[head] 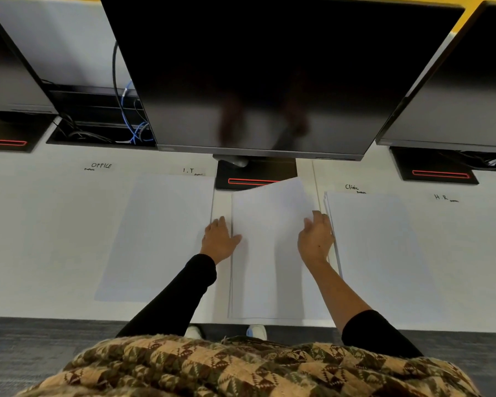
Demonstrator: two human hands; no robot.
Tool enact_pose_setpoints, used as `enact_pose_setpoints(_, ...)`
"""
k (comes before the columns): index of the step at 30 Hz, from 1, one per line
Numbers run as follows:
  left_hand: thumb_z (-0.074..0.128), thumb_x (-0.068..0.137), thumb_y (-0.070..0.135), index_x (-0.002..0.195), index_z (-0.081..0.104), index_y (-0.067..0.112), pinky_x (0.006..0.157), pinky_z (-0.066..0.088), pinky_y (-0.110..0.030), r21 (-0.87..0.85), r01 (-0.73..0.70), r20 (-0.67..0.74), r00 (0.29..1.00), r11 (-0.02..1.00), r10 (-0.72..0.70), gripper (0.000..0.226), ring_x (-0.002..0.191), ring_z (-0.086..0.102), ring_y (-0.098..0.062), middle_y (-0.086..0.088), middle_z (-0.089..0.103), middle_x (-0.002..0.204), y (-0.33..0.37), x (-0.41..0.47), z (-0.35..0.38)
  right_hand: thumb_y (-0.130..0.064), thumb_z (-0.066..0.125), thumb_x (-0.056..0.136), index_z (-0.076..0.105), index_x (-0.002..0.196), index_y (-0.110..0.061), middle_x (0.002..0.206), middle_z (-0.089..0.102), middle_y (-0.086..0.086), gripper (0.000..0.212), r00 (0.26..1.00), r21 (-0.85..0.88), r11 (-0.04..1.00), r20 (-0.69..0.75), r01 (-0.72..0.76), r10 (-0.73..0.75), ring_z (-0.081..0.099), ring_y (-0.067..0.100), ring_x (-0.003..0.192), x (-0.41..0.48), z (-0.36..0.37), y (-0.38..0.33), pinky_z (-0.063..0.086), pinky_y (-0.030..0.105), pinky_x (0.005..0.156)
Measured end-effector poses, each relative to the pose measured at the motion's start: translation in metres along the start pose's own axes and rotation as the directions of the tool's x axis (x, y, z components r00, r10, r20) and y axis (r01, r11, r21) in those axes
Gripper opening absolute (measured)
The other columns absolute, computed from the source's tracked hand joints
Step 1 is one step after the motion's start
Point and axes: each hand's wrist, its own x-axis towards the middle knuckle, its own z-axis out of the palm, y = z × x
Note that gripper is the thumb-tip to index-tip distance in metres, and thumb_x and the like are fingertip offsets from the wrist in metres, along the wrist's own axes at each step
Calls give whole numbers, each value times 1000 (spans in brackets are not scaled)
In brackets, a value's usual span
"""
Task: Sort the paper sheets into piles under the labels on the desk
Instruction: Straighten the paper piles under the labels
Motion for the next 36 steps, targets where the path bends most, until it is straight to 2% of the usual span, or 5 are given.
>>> enact_pose_setpoints(6,46,97,21,144,23,4,107,34,-34,-407,-32,-44,999,913,15,55,134,38,-29,-15,35,147,27,3,-23,-16,36,99,56,108,1,65,49,2,28,997,252,968,-69,-2,20,50,19,70,7,-5,-13,42,33,82)
enact_pose_setpoints(12,48,96,19,143,28,3,108,34,-35,-437,-15,-82,996,899,-24,53,134,38,-29,-14,37,146,35,3,-22,-16,33,101,53,108,1,83,50,7,28,995,357,931,-34,-80,99,50,17,77,10,-4,-2,39,26,71)
enact_pose_setpoints(27,54,92,11,128,46,3,101,42,-32,-609,-15,-137,987,793,-86,38,123,49,-28,-14,49,134,44,7,-15,-13,32,100,39,84,-10,63,32,-7,19,992,344,936,-63,-77,105,32,7,58,13,4,17,30,18,56)
enact_pose_setpoints(31,51,93,9,123,50,2,98,44,-31,-556,-7,-141,986,831,-86,31,120,51,-29,-13,51,133,46,11,-6,-14,33,100,53,108,-5,93,57,9,23,993,306,946,-13,-110,119,57,25,92,14,6,20,45,31,82)
enact_pose_setpoints(36,51,90,-5,120,42,1,88,45,-32,-550,-1,-99,993,835,-64,32,117,53,-36,-24,53,125,45,16,10,-24,41,98,32,141,-6,142,42,16,48,968,41,986,203,-160,148,38,35,133,20,7,27,34,47,110)
